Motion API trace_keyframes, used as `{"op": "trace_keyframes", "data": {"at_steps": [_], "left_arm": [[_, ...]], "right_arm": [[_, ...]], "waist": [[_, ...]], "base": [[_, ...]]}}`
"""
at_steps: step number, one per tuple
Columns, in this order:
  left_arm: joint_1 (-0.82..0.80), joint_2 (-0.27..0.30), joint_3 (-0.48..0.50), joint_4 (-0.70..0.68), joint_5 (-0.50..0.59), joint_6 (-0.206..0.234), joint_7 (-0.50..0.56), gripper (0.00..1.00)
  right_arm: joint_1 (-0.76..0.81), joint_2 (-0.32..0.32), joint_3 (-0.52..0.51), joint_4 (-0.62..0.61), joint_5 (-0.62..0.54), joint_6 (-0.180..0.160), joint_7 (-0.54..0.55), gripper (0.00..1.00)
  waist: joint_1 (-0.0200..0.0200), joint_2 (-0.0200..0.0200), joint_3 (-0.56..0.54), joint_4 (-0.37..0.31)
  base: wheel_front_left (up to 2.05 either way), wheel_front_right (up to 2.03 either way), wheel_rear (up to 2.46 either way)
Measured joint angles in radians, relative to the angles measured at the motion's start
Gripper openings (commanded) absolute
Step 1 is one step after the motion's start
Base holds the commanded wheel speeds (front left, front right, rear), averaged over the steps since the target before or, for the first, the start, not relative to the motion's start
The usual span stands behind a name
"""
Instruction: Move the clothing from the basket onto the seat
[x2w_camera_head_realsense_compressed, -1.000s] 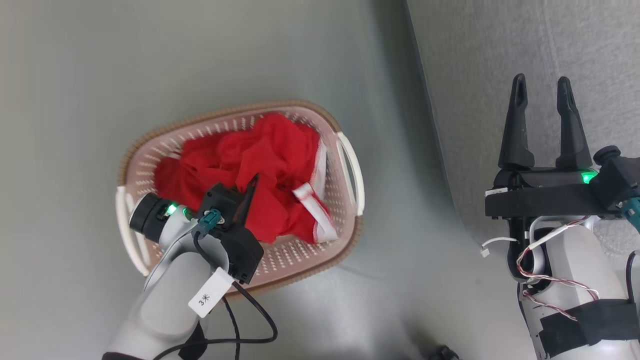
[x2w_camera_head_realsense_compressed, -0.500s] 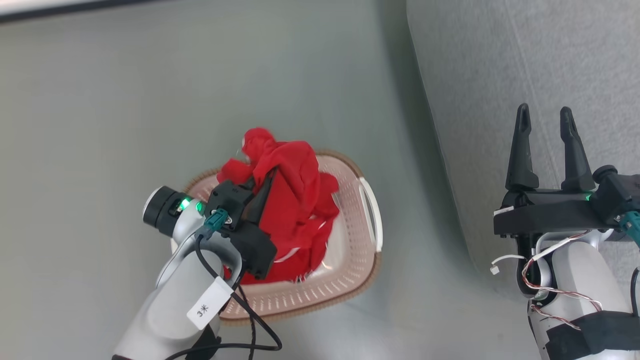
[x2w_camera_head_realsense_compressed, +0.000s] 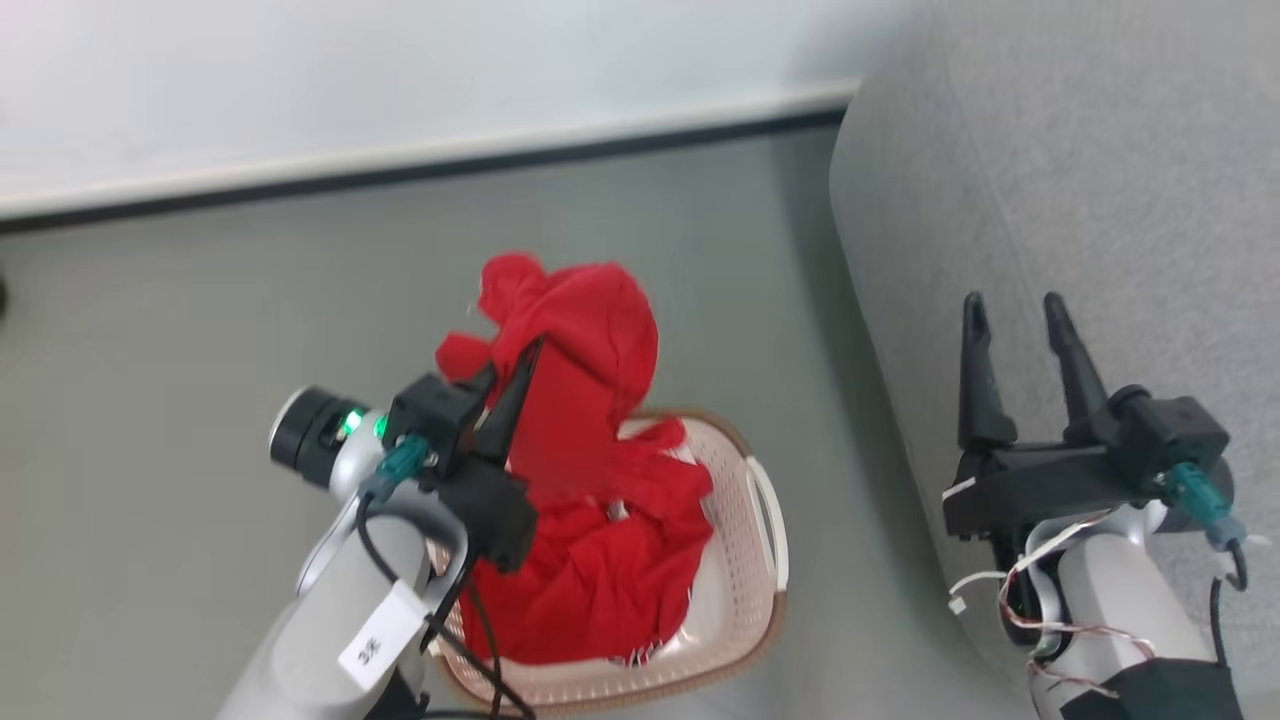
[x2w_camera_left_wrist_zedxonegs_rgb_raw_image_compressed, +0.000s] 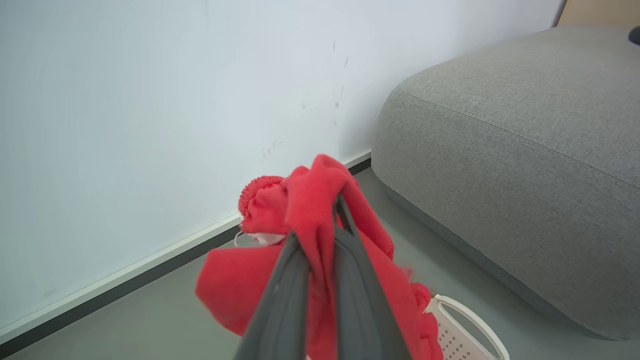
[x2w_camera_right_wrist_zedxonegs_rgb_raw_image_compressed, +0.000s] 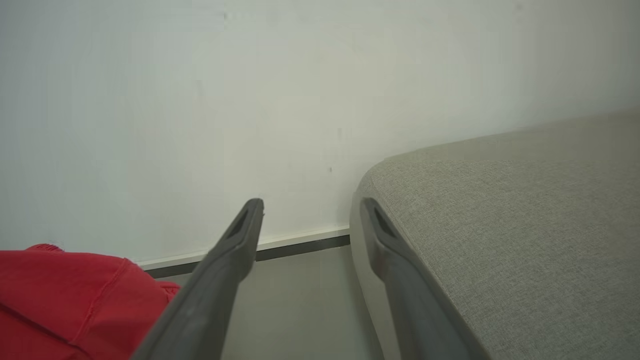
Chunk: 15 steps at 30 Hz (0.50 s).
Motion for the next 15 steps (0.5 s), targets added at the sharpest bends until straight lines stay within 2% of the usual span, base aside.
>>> {"op": "trace_keyframes", "data": {"at_steps": [15], "left_arm": [[0.113,0.012,-0.003,-0.021,-0.033,-0.001,0.0,0.0]], "right_arm": [[0.117,0.006,0.083,0.088,0.001,0.031,0.0,1.0]], "waist": [[0.0001,0.0001,-0.227,0.014]], "base": [[0.0,0.0,0.0]]}}
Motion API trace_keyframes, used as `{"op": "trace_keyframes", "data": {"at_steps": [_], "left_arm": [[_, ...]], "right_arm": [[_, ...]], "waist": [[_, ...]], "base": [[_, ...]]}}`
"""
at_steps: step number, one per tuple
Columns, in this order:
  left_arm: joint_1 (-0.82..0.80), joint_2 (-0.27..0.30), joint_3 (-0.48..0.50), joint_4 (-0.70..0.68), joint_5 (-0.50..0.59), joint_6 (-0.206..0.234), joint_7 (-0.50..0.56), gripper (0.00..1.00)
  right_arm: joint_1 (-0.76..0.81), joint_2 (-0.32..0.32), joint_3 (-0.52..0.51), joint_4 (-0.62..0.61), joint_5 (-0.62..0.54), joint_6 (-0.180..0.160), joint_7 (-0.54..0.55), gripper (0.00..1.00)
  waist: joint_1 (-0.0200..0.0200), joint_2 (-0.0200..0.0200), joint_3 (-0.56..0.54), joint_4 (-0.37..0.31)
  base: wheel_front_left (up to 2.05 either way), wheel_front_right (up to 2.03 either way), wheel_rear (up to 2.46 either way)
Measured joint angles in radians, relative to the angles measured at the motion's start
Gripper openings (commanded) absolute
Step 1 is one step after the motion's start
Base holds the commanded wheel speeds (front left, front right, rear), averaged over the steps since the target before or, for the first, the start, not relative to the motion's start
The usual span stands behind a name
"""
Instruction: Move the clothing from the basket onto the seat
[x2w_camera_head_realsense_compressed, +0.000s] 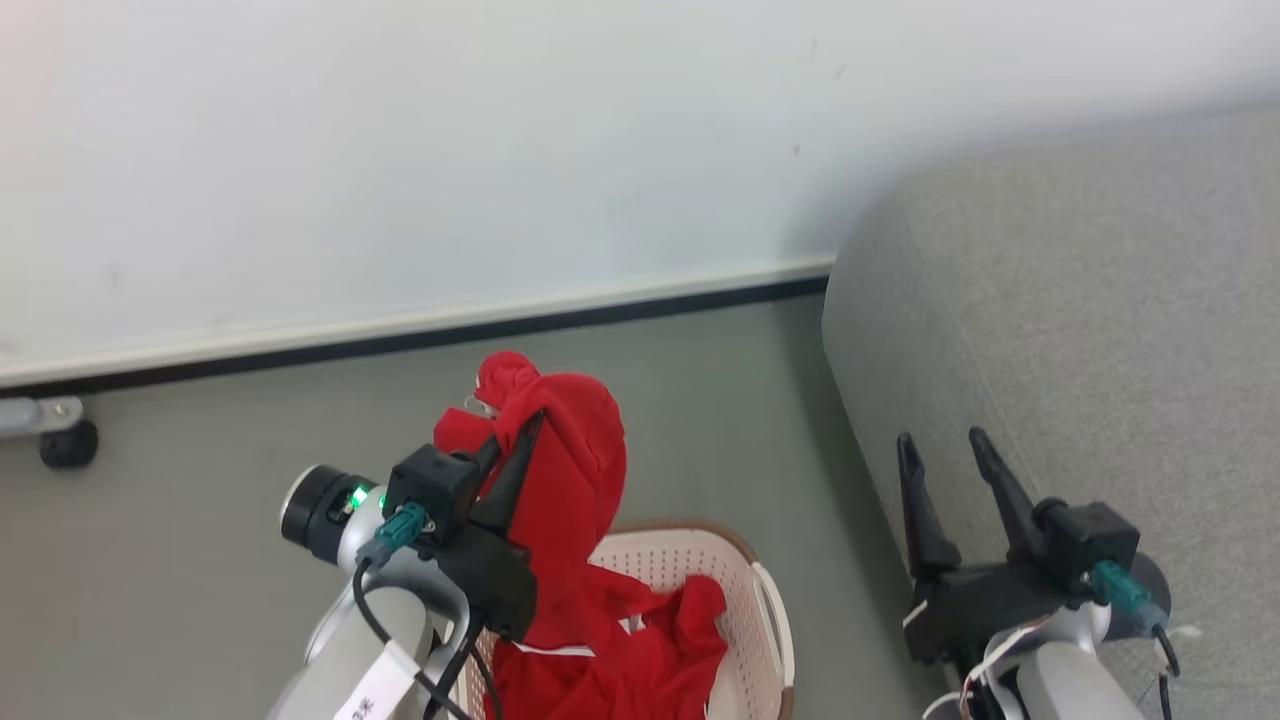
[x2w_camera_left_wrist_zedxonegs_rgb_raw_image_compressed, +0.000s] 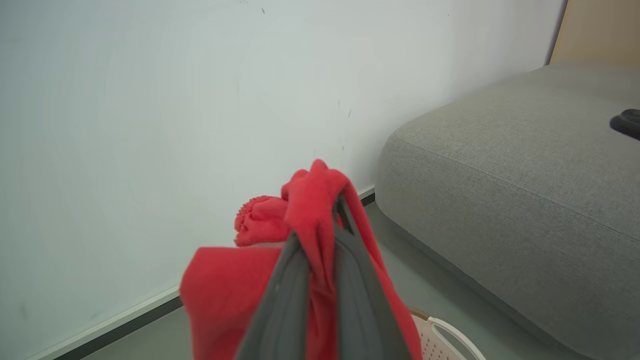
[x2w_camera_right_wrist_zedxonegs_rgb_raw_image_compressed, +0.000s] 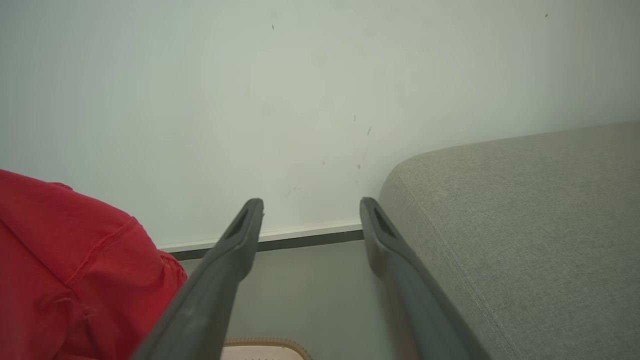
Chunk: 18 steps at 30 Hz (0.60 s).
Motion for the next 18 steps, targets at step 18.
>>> {"op": "trace_keyframes", "data": {"at_steps": [18], "left_arm": [[0.047,0.006,-0.008,-0.128,-0.042,0.0,0.071,0.0]], "right_arm": [[0.057,0.0,0.162,0.016,-0.007,0.06,0.0,1.0]], "waist": [[0.0002,0.0,-0.134,0.003]], "base": [[0.0,0.0,0.0]]}}
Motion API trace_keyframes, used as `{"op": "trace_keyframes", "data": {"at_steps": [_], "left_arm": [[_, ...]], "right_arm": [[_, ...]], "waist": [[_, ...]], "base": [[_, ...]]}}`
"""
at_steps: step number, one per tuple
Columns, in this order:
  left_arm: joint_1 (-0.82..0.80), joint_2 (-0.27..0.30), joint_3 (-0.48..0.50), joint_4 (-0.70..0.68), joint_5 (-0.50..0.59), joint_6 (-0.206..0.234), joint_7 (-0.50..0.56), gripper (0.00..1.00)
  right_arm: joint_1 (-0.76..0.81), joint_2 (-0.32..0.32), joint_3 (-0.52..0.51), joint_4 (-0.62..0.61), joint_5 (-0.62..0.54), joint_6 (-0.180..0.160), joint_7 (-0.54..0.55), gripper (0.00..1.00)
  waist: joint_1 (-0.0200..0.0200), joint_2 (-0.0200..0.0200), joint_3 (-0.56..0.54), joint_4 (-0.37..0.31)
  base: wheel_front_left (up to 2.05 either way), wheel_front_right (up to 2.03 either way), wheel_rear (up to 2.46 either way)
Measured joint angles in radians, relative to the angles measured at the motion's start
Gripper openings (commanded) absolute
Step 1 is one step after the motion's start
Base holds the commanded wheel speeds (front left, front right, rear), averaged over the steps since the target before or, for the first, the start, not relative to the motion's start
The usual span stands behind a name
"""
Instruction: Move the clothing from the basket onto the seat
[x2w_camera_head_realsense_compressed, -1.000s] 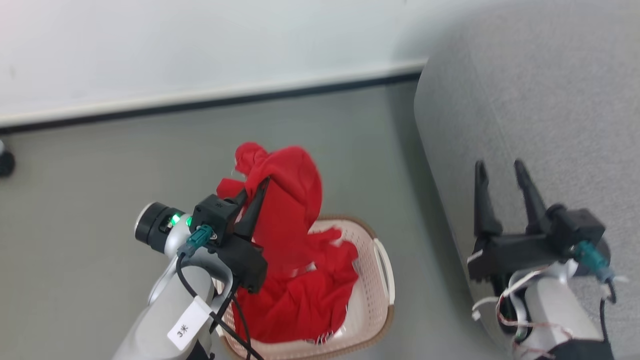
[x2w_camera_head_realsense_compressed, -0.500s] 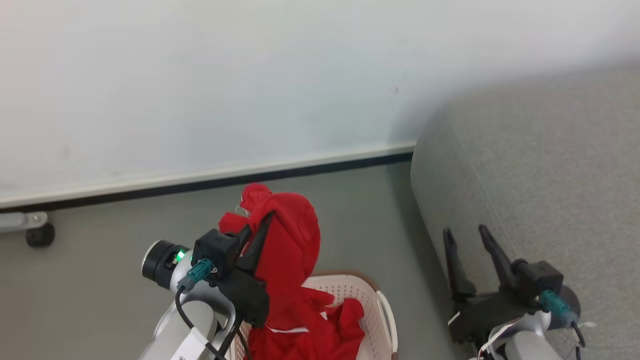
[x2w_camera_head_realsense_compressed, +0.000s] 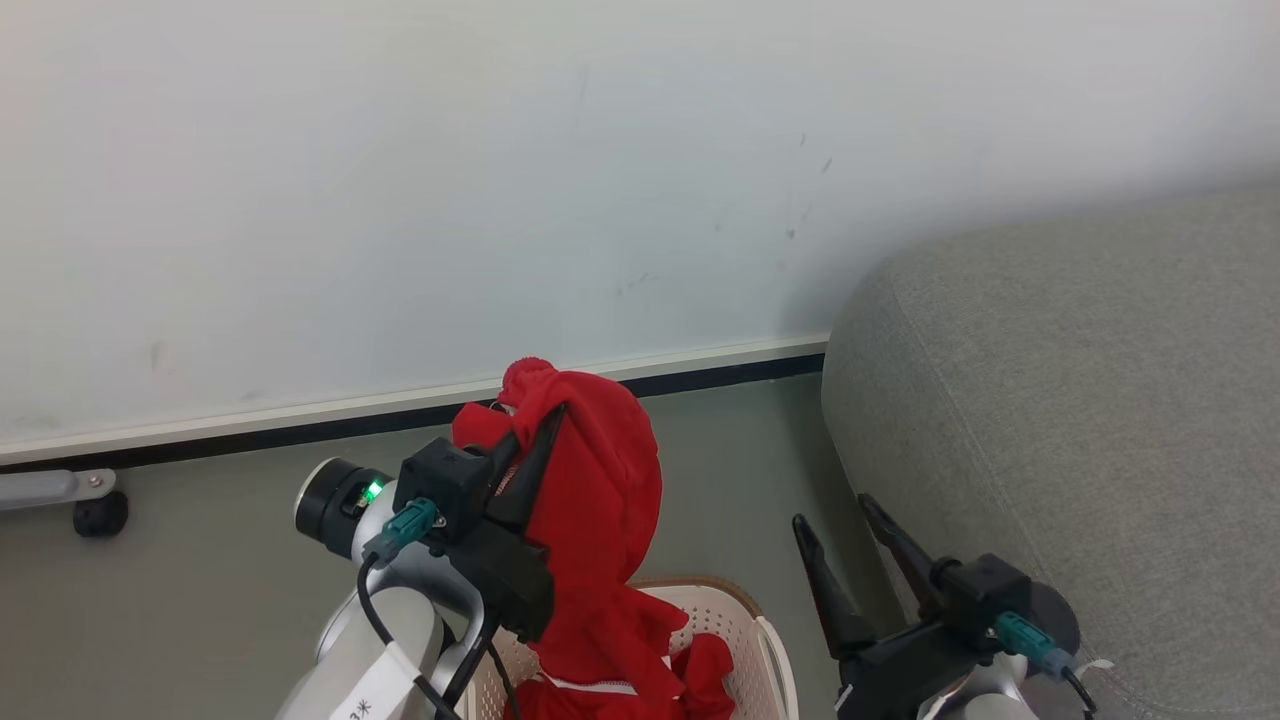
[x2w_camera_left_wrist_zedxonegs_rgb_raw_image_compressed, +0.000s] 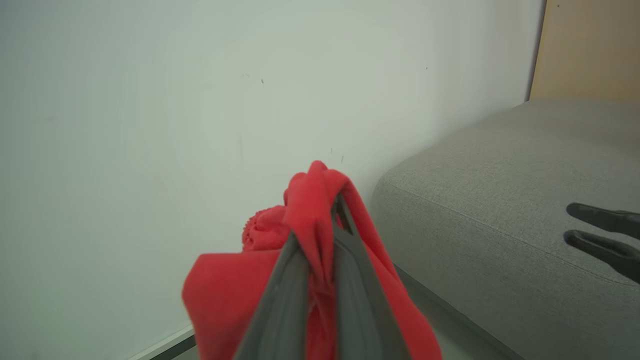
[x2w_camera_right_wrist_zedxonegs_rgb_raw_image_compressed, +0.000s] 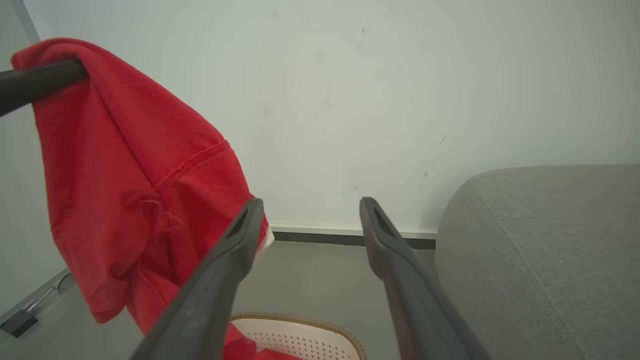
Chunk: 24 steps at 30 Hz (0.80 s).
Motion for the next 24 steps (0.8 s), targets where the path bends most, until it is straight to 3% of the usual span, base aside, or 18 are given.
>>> {"op": "trace_keyframes", "data": {"at_steps": [8,15,24], "left_arm": [[-0.007,-0.005,-0.021,-0.041,-0.001,0.0,0.046,0.0],[-0.029,-0.022,-0.043,-0.063,-0.001,0.0,0.087,0.0],[-0.037,-0.031,-0.08,-0.09,-0.009,0.0,0.125,0.0]], "right_arm": [[-0.062,-0.001,0.15,0.043,-0.003,0.032,0.0,1.0],[-0.113,-0.002,0.348,0.078,0.05,0.042,0.0,1.0],[-0.179,-0.004,0.434,0.154,0.118,0.045,0.0,1.0]], "waist": [[0.0,0.0001,0.001,0.011],[0.0,0.0001,0.0,0.039],[0.0,0.0001,-0.003,0.081]], "base": [[0.0,0.0,0.0],[0.0,0.0,0.0],[0.0,0.0,0.0]]}}
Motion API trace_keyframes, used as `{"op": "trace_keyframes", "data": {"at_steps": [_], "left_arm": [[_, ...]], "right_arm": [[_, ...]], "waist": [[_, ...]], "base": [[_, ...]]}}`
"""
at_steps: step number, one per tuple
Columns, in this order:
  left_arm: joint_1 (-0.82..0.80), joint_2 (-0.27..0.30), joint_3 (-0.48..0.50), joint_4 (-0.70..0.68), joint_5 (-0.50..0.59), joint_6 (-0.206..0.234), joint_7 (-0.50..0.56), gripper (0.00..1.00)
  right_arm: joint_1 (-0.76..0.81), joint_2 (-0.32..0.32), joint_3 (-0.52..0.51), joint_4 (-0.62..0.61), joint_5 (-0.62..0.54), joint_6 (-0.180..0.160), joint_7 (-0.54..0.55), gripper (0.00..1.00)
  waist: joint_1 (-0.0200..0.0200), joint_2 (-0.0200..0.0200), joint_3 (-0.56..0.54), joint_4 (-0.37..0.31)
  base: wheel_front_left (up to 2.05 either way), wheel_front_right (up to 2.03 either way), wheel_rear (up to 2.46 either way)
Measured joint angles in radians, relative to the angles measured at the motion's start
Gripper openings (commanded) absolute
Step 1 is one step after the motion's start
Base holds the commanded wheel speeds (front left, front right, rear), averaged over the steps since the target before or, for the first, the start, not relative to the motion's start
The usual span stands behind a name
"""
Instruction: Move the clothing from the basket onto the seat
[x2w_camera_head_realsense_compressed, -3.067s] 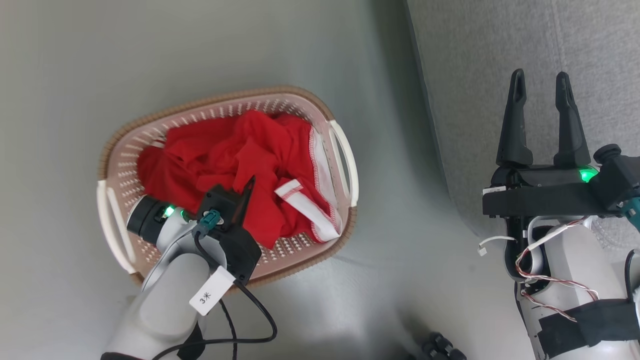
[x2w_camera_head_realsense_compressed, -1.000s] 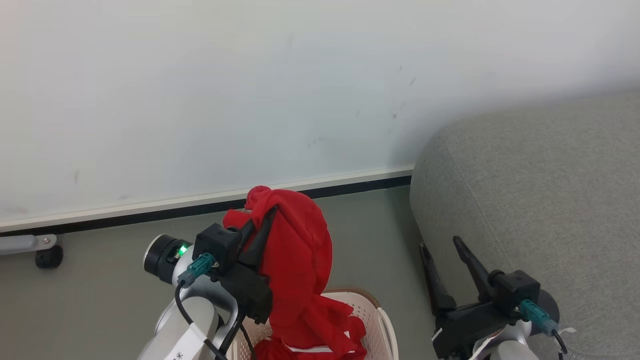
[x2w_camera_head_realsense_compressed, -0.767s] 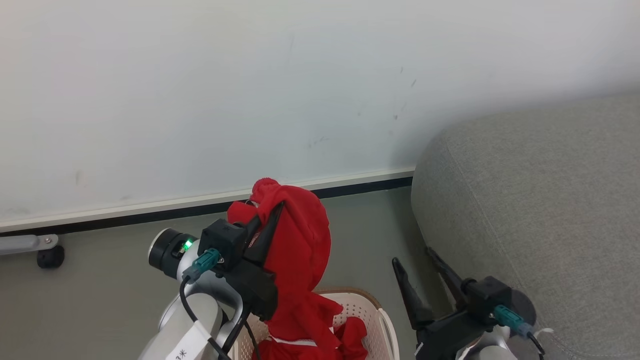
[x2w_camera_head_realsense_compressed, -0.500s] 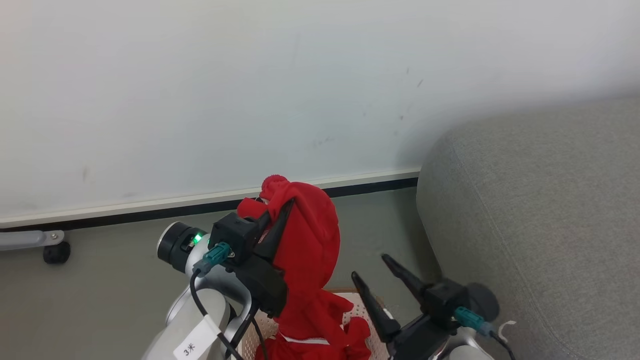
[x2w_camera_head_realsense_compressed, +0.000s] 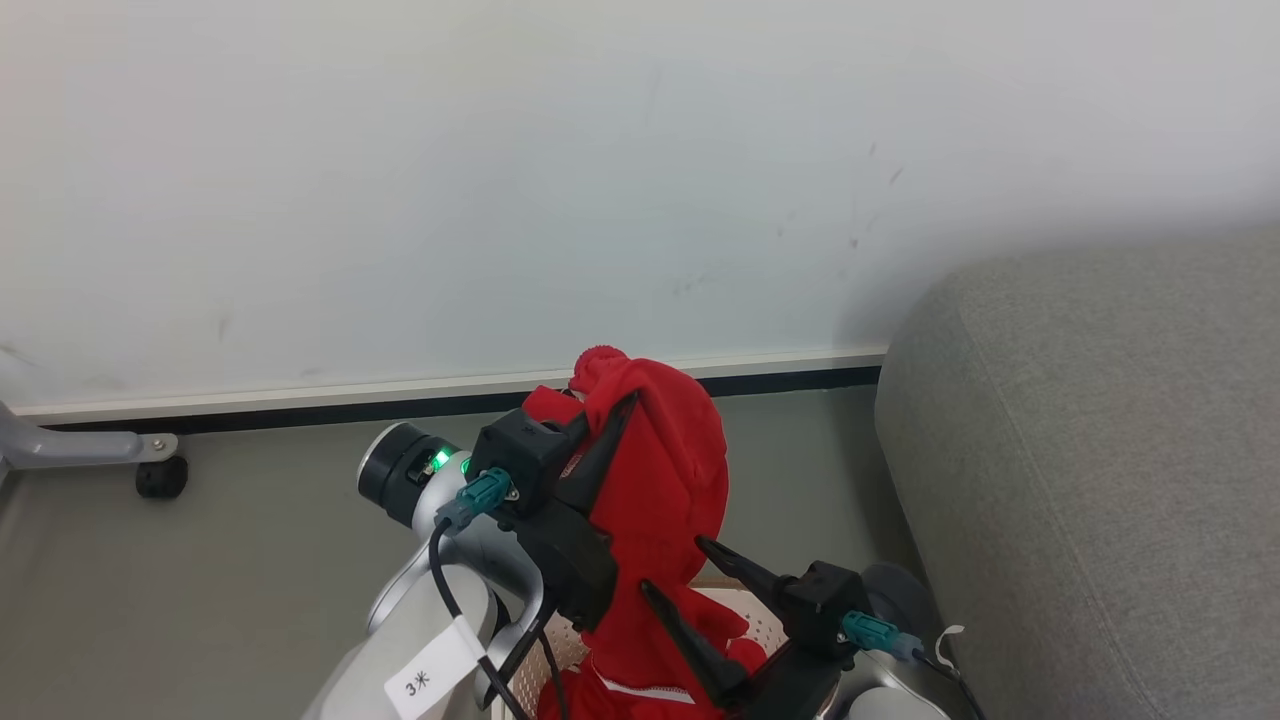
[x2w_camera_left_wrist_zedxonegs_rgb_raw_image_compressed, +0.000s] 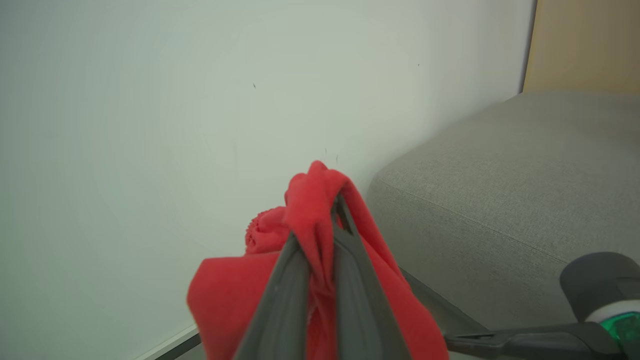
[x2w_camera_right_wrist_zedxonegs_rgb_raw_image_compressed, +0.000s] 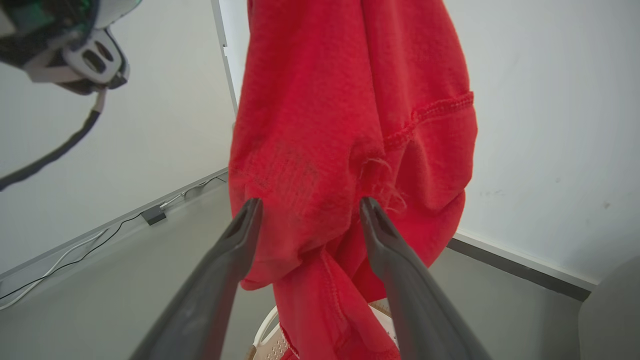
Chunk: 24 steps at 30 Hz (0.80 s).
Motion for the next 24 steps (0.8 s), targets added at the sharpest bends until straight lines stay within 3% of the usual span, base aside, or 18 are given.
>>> {"op": "trace_keyframes", "data": {"at_steps": [13,17,19,20,21,24], "left_arm": [[-0.004,-0.002,-0.021,-0.053,-0.01,0.002,0.036,0.0],[-0.003,-0.004,-0.032,-0.072,-0.022,0.002,0.044,0.0],[-0.003,-0.004,-0.033,-0.08,-0.038,0.002,0.049,0.0],[-0.001,-0.004,-0.034,-0.083,-0.041,0.002,0.052,0.0],[0.0,-0.005,-0.034,-0.085,-0.044,0.002,0.052,0.0],[0.015,-0.005,-0.033,-0.093,-0.046,0.003,0.058,0.0]], "right_arm": [[-0.116,-0.001,0.126,0.075,0.109,-0.002,0.011,1.0],[-0.151,-0.001,0.151,0.08,0.159,-0.019,0.017,1.0],[-0.162,-0.001,0.165,0.083,0.178,-0.024,0.017,0.33],[-0.166,-0.001,0.171,0.084,0.191,-0.026,0.017,0.09],[-0.167,-0.001,0.177,0.086,0.203,-0.032,0.017,0.0],[-0.167,-0.001,0.188,0.103,0.221,-0.039,0.017,0.0]], "waist": [[0.0,0.0,-0.003,0.024],[0.0,-0.0001,-0.002,0.026],[0.0,0.0,-0.001,0.026],[0.0,0.0,-0.001,0.025],[0.0,0.0,-0.001,0.025],[0.0,0.0,0.0,0.021]], "base": [[0.0,0.0,0.0],[0.0,0.0,0.0],[0.0,0.0,0.0],[0.0,0.0,0.0],[0.0,0.0,0.0],[0.0,0.0,0.0]]}}
